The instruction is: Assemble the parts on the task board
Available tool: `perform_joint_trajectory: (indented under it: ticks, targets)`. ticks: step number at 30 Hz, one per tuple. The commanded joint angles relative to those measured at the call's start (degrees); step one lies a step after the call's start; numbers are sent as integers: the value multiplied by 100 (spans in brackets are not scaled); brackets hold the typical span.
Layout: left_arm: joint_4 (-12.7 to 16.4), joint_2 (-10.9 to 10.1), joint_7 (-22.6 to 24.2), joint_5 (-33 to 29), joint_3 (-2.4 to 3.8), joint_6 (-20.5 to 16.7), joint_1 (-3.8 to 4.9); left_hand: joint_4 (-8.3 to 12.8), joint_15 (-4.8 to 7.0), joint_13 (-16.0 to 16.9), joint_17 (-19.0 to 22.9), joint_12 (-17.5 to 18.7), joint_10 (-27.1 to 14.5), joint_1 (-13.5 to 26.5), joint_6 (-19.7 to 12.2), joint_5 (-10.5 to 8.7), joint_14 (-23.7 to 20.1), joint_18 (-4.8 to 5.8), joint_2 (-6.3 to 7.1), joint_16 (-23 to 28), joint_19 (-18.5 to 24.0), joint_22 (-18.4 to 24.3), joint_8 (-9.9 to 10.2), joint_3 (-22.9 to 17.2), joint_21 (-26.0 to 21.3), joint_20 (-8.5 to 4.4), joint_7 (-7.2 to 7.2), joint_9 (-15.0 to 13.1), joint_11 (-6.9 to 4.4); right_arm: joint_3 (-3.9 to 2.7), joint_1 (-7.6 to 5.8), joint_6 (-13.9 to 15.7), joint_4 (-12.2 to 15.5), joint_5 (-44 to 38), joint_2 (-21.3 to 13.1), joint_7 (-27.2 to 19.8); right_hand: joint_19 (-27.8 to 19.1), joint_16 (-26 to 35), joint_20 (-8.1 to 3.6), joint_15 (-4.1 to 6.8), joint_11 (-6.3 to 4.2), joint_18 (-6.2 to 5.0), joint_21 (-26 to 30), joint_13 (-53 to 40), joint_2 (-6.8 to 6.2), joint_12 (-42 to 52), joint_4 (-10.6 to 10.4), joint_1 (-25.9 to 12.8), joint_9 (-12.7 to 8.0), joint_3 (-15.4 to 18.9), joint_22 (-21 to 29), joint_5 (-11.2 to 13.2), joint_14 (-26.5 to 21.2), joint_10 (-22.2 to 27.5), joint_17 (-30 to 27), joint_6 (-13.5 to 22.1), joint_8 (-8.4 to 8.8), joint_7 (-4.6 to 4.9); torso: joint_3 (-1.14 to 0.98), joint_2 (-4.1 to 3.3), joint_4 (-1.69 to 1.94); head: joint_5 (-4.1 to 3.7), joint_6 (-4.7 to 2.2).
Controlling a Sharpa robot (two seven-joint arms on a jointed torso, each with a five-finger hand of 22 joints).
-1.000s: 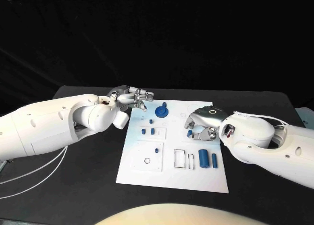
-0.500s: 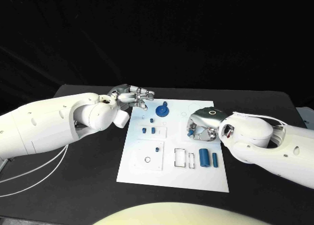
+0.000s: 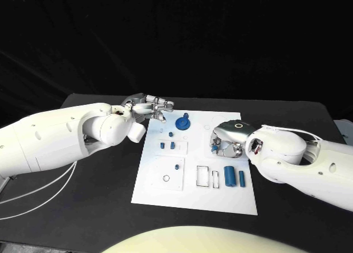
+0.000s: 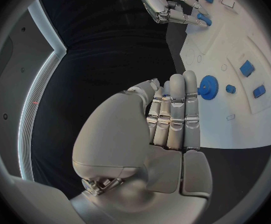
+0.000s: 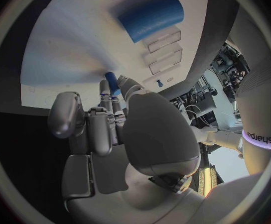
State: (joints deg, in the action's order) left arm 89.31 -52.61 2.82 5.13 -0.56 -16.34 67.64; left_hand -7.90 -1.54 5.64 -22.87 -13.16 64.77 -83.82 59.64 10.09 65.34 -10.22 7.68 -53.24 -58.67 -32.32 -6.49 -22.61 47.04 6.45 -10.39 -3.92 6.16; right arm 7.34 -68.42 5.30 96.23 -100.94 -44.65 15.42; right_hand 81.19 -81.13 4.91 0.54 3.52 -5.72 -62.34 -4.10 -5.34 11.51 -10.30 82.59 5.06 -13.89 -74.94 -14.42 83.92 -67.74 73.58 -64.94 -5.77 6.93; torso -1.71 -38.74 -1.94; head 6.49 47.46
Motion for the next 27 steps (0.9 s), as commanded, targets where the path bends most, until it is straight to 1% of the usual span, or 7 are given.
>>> perform_joint_trajectory:
  ticks: [1,4,7,10,15,23,27]
  targets:
    - [15,3,25,13,3,87,5,37,-16,7,6,-20,-21,9,-37,11,-26,-34,-32,39,-23,6,6,-11,-24,37,-12,-9,0,7,20,136,0,3,14,100,55,-36,8,48,-14,83,-57,-6,77,-32,-1,1,22,-69,-535,42,297,-71,16,-73,-59,-11,-1,2,1,-11,1]
    - [15,2,21,13,3,88,5,39,-15,8,6,-23,-23,7,-38,12,-26,-34,-36,39,-24,8,5,-14,-27,37,-11,-9,-1,6,25,249,6,0,14,123,77,-47,-10,73,-42,93,-122,-14,144,-47,20,42,44,-182,-568,164,301,-176,30,-147,-89,-40,0,2,3,-12,1]
    - [13,1,14,18,3,90,5,39,-15,8,6,-23,-23,7,-38,12,-26,-34,-36,39,-24,8,5,-14,-27,37,-11,-9,-1,6,30,392,30,-3,2,132,108,-70,-30,94,-70,109,-216,-23,201,-75,58,84,71,-310,-613,202,310,-278,65,-208,-116,-66,-1,4,2,-12,0]
    - [11,1,10,23,3,90,5,41,-15,8,7,-25,-24,4,-38,13,-26,-35,-38,40,-24,8,4,-16,-27,37,-11,-9,-1,5,33,489,66,-1,-23,127,120,-79,-42,105,-82,116,-253,-25,214,-99,92,105,87,-383,-633,210,312,-327,77,-233,-128,-76,2,6,2,-15,-1]
    - [-1,2,1,27,3,93,5,42,-15,8,7,-25,-25,3,-38,13,-26,-35,-39,40,-24,8,4,-17,-28,36,-10,-9,-1,0,33,588,180,35,-102,122,139,-84,-50,110,-87,129,-318,-24,183,-139,134,111,104,-440,-665,221,314,-361,83,-247,-134,-79,5,14,-1,-13,-6]
    - [-21,11,-13,37,3,85,5,49,-14,9,8,-28,-28,-5,-39,15,-26,-36,-45,40,-26,10,2,-23,-29,36,-9,-10,-2,-44,-59,653,619,156,-361,173,153,-87,-54,110,-85,137,-364,-22,133,-175,160,93,117,-466,-688,229,315,-379,84,-255,-137,-76,8,18,6,-28,-48]
    - [-25,16,-17,38,3,86,5,49,-14,9,8,-28,-28,-5,-39,15,-26,-36,-45,40,-26,10,2,-23,-29,36,-9,-10,-2,-64,-139,662,914,183,-495,213,151,-84,-54,108,-82,137,-361,-20,114,-191,162,76,121,-472,-690,235,313,-381,76,-254,-135,-74,2,12,13,-11,-62]
